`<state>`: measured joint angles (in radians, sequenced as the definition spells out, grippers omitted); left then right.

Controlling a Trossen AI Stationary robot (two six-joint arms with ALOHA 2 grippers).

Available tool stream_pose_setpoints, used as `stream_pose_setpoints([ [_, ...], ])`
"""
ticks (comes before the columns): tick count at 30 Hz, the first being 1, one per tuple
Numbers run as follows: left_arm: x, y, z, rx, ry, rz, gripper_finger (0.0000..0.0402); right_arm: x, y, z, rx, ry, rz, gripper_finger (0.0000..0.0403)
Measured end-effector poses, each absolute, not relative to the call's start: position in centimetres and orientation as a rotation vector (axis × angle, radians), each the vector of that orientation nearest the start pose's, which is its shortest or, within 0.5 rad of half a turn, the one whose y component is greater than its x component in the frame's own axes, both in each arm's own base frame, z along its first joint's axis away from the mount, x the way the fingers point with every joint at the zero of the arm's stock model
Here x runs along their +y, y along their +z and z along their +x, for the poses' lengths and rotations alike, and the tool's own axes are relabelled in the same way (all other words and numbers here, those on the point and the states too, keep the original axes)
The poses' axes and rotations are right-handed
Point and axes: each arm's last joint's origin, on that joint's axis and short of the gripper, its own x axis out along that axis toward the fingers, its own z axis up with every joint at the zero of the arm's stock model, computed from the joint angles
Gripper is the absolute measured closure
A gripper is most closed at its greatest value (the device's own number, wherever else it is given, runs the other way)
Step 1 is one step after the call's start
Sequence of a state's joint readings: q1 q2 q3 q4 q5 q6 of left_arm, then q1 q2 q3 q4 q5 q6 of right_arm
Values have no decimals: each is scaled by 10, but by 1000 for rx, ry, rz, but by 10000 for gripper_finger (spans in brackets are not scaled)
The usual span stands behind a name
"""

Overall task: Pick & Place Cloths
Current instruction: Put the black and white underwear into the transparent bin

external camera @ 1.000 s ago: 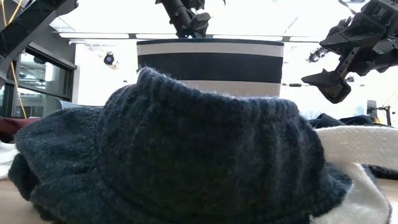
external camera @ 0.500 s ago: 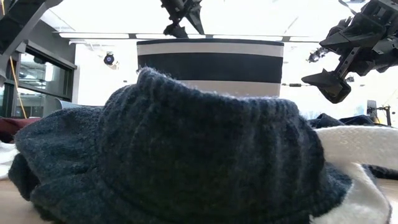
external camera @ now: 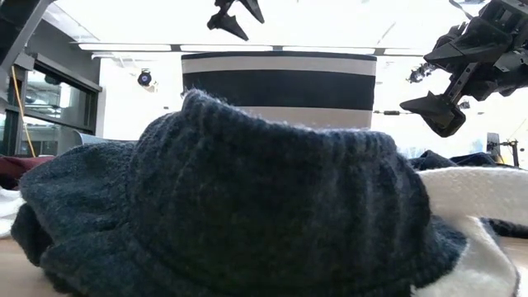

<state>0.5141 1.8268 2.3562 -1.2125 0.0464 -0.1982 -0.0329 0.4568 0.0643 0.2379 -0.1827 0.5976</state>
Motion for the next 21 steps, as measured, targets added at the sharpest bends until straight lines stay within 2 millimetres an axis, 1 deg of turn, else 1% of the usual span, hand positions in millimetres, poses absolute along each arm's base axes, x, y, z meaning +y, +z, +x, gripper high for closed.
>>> stream_pose_setpoints([
  [2, 161, 479, 295, 603, 508, -381, 77, 1, 167, 128, 194, 99, 612, 50],
  [6, 142, 487, 293, 588, 483, -357, 77, 1, 167, 128, 195, 99, 612, 50],
  [10, 117, 487, 298, 622, 468, -300, 77, 1, 167, 128, 195, 99, 612, 50],
  [13, 98, 487, 298, 663, 446, -252, 77, 1, 167, 128, 195, 99, 612, 50],
  [17, 75, 490, 298, 671, 431, -209, 77, 1, 167, 128, 195, 99, 612, 50],
  [21, 53, 492, 300, 656, 455, -166, 77, 1, 167, 128, 195, 99, 612, 50],
])
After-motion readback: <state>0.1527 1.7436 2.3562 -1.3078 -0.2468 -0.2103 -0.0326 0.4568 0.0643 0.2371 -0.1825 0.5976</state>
